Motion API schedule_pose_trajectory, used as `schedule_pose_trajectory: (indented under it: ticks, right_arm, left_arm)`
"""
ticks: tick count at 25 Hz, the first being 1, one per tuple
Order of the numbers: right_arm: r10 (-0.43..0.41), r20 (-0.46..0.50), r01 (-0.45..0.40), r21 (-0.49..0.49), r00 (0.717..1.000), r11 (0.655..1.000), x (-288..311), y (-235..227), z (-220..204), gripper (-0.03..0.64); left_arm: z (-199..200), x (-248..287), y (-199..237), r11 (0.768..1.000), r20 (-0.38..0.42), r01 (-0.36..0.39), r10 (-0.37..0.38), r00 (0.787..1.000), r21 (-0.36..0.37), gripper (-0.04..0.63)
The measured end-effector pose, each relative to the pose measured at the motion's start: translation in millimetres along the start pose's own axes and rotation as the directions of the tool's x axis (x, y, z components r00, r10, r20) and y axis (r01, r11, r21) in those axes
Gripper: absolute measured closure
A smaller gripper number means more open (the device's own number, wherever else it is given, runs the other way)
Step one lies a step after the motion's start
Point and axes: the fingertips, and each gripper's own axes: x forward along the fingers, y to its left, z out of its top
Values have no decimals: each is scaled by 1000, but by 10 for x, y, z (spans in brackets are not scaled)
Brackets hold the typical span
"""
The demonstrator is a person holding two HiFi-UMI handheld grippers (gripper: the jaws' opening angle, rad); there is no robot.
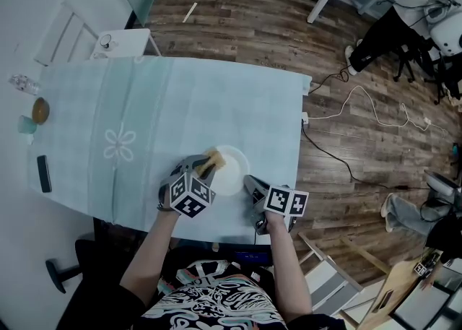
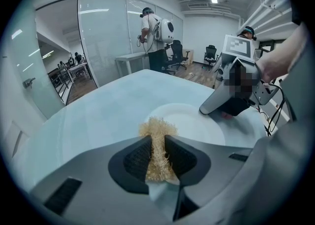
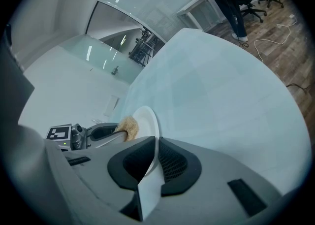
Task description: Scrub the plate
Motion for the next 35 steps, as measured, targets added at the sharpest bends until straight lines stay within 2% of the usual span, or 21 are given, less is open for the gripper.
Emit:
schedule_pose_trajectory:
  ticks: [18, 35]
  right_arm:
    - [4, -5, -4, 3, 1000, 1000, 3, -8, 1, 603]
    - [4, 1, -4, 0, 1000, 1000, -10, -21, -5, 603]
  left_arm:
    - [157, 151, -51, 1000, 6, 20, -21, 1000, 7, 483]
    - [357, 293, -444, 992, 4, 116, -116, 993, 42, 483]
